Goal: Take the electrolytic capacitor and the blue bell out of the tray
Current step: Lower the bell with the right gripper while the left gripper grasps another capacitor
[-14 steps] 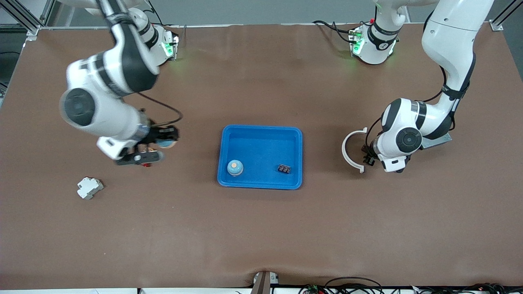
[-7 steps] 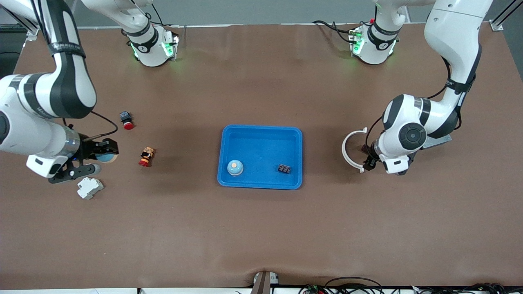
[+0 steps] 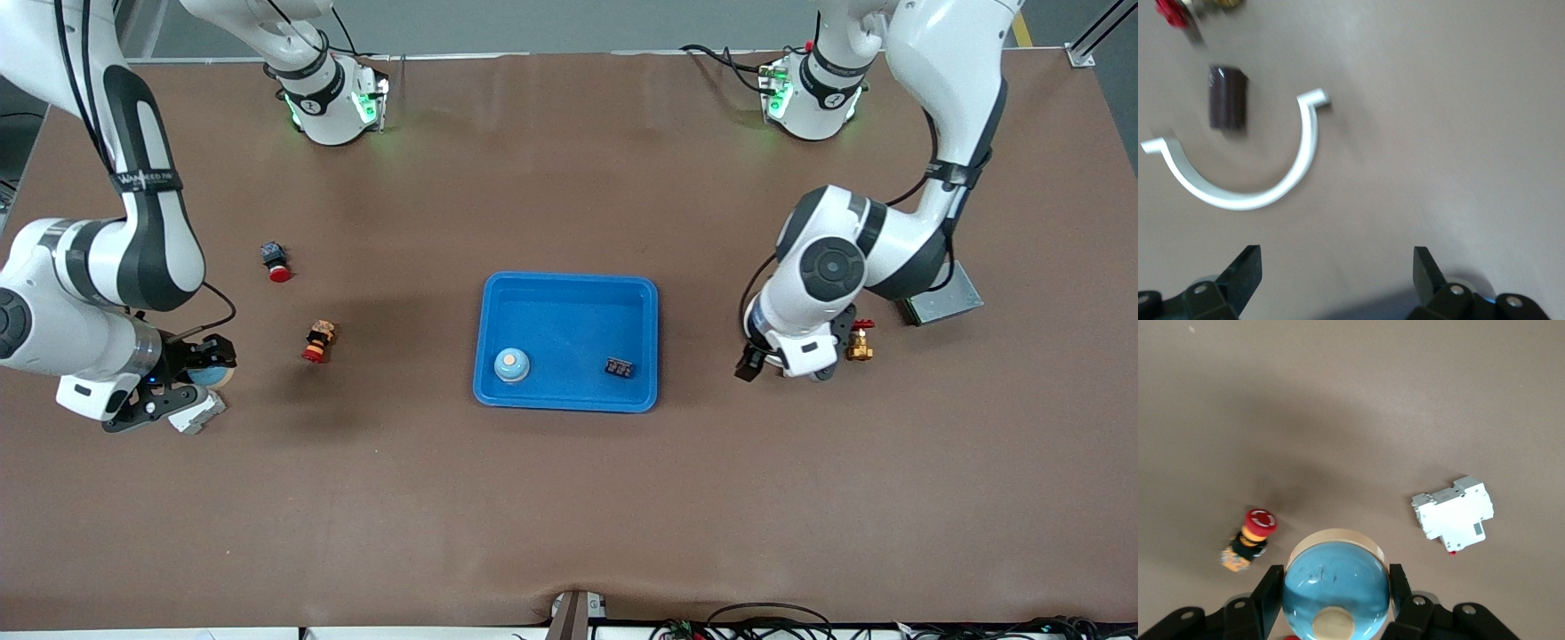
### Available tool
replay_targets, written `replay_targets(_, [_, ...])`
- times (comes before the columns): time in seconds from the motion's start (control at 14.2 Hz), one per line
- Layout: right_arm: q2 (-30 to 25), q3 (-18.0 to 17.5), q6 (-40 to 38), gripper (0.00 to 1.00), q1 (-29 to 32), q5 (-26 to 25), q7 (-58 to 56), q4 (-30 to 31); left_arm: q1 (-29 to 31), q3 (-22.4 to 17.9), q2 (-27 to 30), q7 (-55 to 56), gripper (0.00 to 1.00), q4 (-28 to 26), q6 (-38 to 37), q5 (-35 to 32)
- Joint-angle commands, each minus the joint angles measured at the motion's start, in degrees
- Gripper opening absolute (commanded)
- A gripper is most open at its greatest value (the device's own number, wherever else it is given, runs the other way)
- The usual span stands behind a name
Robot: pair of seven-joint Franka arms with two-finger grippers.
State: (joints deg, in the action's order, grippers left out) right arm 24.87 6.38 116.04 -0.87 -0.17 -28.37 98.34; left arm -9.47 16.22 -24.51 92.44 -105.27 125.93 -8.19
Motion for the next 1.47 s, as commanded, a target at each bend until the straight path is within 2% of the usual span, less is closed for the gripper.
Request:
replay_targets(0.0, [2.10, -1.19, 0.94, 0.31, 2.10, -1.06, -2.12, 0.27, -4.40, -0.22, -5.35, 5.18, 1.00, 7.16, -1.21, -0.60])
replay_targets(0.21, [3.51, -1.19, 3.73, 0.32, 2.10, -0.97, -2.65, 2.54, -8.45, -0.31, -10.45, 11.00, 1.00, 13.49, -1.21, -1.30])
replay_targets(0.35, [3.43, -1.28, 9.00, 0.32, 1.84, -0.88, -2.56, 6.85, -11.00, -0.75, -13.18, 13.46, 1.00, 16.13, -0.34, -1.22])
replay_targets(0.56, [4.12, -1.28, 11.22, 0.34, 2.02, -0.79, -2.56, 8.45, -13.20, -1.02, -16.87, 16.72, 1.00, 20.27, 0.72, -1.22])
replay_targets(0.77, [5.44, -1.28, 12.01, 0.35, 2.28, -0.79, -2.56, 8.80, -14.43, -1.10, -18.72, 17.95, 0.90, 20.37, 6.24, -1.30])
replay_targets(1.05, [5.62, -1.37, 15.96, 0.37, 2.45, -0.18, -2.56, 11.96, -19.96, -6.89, -21.62, 20.23, 0.76, 20.37, 9.77, -1.22])
replay_targets(1.19, [5.97, -1.37, 16.32, 0.37, 2.45, -0.26, -2.56, 12.23, -20.76, -7.43, -23.03, 20.33, 0.71, 20.37, 10.39, -1.22])
replay_targets(1.26, [6.15, -1.37, 16.32, 0.37, 2.45, -0.18, -2.56, 12.14, -20.85, -7.52, -23.38, 20.24, 0.66, 20.37, 10.48, -1.22])
replay_targets(1.4, [6.50, -1.37, 16.93, 0.37, 2.54, -0.18, -2.56, 12.23, -20.85, -7.52, -24.08, 20.24, 0.52, 20.37, 11.00, -1.22])
